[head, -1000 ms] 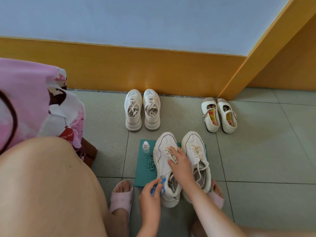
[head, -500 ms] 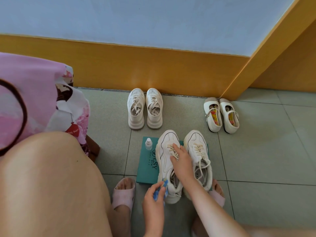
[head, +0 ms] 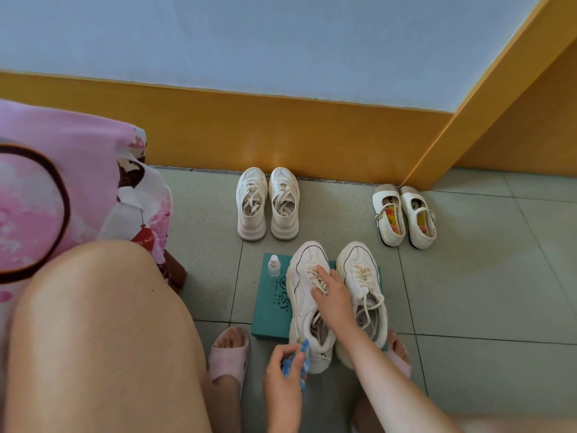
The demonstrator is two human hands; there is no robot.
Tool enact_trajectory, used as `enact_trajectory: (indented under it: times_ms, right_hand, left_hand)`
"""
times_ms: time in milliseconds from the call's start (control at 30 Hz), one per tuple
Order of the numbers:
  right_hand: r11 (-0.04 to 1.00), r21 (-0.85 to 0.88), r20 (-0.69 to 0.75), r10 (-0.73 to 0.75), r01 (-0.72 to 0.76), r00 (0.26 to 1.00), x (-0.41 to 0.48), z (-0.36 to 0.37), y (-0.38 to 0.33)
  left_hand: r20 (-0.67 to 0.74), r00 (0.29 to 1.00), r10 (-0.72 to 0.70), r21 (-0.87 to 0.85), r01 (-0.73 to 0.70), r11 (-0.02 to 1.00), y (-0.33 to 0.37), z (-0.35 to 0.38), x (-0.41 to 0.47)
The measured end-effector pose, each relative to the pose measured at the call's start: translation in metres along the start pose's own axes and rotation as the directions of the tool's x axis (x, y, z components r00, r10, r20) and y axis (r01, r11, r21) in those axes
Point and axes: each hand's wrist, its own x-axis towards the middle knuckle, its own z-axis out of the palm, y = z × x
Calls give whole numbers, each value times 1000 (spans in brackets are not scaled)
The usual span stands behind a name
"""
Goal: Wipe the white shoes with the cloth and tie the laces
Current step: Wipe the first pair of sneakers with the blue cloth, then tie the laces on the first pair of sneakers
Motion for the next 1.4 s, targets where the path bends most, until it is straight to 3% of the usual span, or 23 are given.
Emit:
enact_trajectory:
  times_ms: [167,433,767,967,1133,1267,1333,1400]
  right_hand:
    - [1000,13,36,2,-2,999,-2,-3,-2]
    - [997,49,43,-67,65,997,-18,-13,-12]
    - [992,103,-25,-66,68,998,-32,-27,0]
    - [996,-6,-71,-88,88,994,-43,-27,7]
    - [947,-319,-145,-88,38,986,-51,-30,5]
    - [937,-347,-236,-42,-43,971,-49,-27,-2]
    - [936,-348,-283,-48,-56,958,-46,-26,-5]
    - [951,-306,-330,-58,-48,942,-45,-30,-8]
  left_hand:
    - [-168,985,34,-132,-56,990,21,-11,30]
    - [-138,990,10,-162,-33,986,52,-6,68]
    - [-32,999,-13,-38,12,999,52,-1,96]
    - [-166,975,150,141,-127,982,41,-9,82]
    - [145,942,303,133,-322,937,66,6,69]
    - [394,854,341,307,-472,826,75,14,68]
    - [446,823,352,403,-536,742,76,16,69]
    - [455,823,341,417,-535,735,76,17,70]
